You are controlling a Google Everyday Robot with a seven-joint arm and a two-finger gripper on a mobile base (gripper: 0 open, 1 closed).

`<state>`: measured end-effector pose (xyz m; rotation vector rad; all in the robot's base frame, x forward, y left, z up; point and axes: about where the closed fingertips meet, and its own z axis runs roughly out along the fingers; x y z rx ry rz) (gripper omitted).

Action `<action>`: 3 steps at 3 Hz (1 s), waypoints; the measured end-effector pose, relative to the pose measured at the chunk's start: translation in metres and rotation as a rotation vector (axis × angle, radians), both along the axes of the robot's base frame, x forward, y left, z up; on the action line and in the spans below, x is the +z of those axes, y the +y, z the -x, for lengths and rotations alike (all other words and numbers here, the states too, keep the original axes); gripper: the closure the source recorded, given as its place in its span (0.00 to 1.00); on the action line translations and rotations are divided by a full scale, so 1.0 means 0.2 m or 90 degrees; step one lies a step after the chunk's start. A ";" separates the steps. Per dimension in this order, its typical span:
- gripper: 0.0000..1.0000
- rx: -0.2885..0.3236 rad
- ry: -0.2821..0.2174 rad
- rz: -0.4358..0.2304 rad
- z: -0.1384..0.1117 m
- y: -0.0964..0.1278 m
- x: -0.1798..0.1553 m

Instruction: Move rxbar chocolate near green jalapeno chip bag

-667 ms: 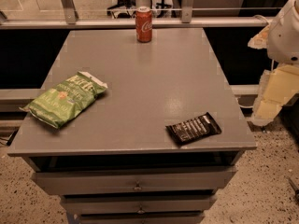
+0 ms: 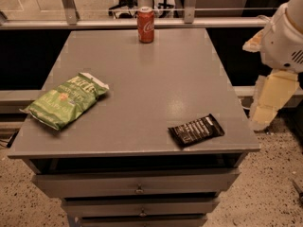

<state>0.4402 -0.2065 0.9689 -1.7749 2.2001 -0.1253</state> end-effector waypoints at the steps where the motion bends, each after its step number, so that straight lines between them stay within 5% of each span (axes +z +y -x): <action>1: 0.00 0.047 0.009 -0.003 -0.01 0.13 -0.14; 3: 0.00 0.109 0.034 -0.049 -0.05 0.36 -0.45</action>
Offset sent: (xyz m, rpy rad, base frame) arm 0.0121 0.0900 -0.1174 0.0757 0.0787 0.2286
